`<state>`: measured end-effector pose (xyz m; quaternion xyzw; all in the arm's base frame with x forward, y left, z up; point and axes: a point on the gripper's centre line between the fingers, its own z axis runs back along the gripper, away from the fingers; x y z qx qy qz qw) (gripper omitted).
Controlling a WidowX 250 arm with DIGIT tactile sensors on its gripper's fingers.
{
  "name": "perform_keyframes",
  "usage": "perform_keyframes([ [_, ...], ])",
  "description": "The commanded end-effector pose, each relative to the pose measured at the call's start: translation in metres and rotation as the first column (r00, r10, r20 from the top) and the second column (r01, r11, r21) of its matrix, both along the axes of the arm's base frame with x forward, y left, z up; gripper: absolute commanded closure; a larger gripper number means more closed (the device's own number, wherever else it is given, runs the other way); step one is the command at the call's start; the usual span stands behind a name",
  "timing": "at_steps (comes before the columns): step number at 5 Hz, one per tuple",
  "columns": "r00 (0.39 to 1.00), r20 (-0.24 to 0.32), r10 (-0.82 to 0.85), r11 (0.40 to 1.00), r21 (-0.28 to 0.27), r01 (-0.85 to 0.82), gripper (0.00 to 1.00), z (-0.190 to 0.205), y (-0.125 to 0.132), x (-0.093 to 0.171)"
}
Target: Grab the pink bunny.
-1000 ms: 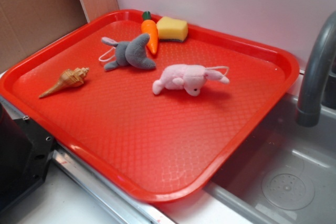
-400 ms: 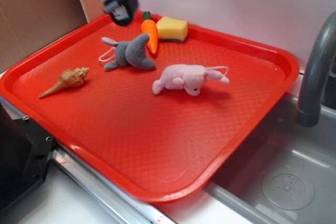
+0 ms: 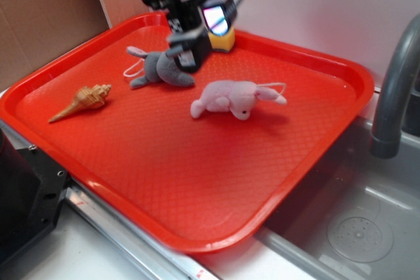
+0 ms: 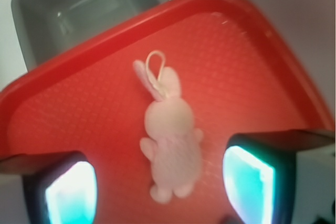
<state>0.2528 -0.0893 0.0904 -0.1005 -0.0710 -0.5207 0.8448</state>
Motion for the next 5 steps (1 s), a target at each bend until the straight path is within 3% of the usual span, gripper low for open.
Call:
perform_keyframes([
  [1,1.000,0.011,-0.002,0.991,0.132,0.001,0.00,-0.043,-0.010,0.011],
  [2,1.000,0.015,-0.014,0.983,0.183,0.011,0.00,-0.058,-0.010,0.011],
  [3,1.000,0.017,-0.023,0.981,0.192,0.020,1.00,-0.062,-0.009,0.011],
  [4,1.000,0.028,-0.003,0.979,0.205,-0.003,1.00,-0.055,-0.008,0.011],
  [5,0.976,0.083,0.201,0.945,0.247,-0.216,1.00,-0.028,0.004,0.010],
])
